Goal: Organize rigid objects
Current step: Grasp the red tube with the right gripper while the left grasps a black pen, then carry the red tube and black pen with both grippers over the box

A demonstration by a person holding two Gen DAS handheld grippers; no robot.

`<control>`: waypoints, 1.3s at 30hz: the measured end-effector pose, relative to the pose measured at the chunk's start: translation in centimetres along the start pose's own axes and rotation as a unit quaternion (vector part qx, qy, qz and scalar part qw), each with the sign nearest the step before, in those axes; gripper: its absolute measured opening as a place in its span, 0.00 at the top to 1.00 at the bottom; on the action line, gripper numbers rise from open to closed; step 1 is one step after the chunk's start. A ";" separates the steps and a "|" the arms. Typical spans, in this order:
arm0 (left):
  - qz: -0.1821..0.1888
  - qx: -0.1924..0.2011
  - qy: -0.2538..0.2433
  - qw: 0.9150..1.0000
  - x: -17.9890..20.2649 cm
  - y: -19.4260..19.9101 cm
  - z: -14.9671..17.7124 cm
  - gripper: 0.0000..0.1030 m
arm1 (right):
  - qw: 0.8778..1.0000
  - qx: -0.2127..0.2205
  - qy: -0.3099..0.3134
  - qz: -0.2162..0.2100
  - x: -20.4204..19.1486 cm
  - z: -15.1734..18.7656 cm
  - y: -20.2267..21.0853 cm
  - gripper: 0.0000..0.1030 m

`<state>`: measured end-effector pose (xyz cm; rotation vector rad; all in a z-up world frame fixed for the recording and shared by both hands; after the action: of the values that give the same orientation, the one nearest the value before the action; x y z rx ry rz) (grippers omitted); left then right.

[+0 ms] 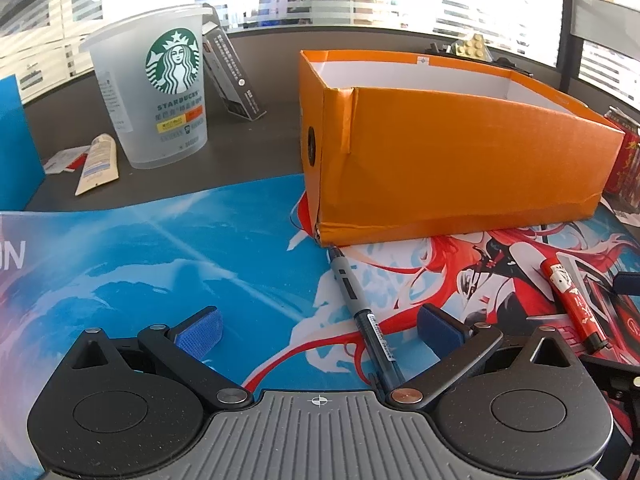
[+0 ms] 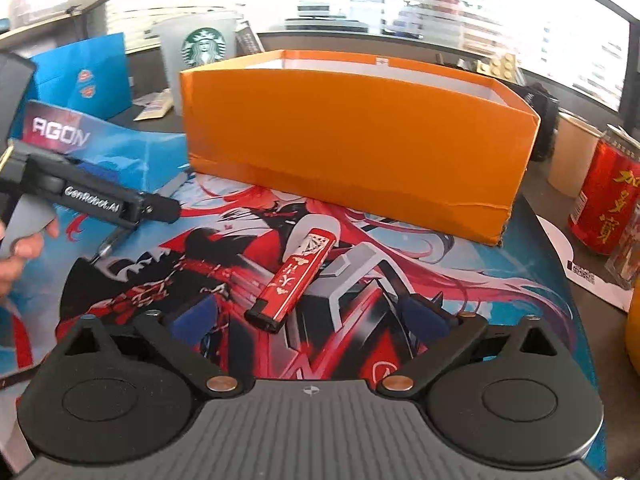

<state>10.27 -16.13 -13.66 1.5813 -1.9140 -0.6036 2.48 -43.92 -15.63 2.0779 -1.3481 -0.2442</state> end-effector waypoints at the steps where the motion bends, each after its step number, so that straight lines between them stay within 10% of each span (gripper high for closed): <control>1: -0.002 0.001 0.002 1.000 0.0 0.0 0.0 0.00 | 1.000 -0.003 -0.006 0.007 0.1 0.0 -0.1 0.00; 25: -0.006 0.032 0.010 0.999 0.3 0.7 0.4 0.06 | 0.997 -0.018 -0.050 0.060 0.3 -0.3 -0.5 0.05; 35: 0.037 0.045 -0.026 0.998 2.8 2.3 1.4 0.86 | 0.998 -0.001 -0.035 0.049 -0.5 -1.1 0.2 0.68; 39: 0.050 0.044 -0.023 0.998 3.0 2.9 1.9 0.93 | 0.999 0.003 -0.016 0.048 -1.2 -1.2 0.3 0.82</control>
<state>6.52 -18.55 -12.68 1.5259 -2.0661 -0.5246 2.27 -42.44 -14.73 2.0155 -1.4643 -0.2351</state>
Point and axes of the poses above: each gripper's, at about its wrist camera, not at the fingertips, and y roughly against the way its jaws point, x to its right, z to its underside, the point moved 10 cm from there along -y, roughly the way its jaws point, and after that the axes turned 13 degrees about y, right-handed, at the moved point
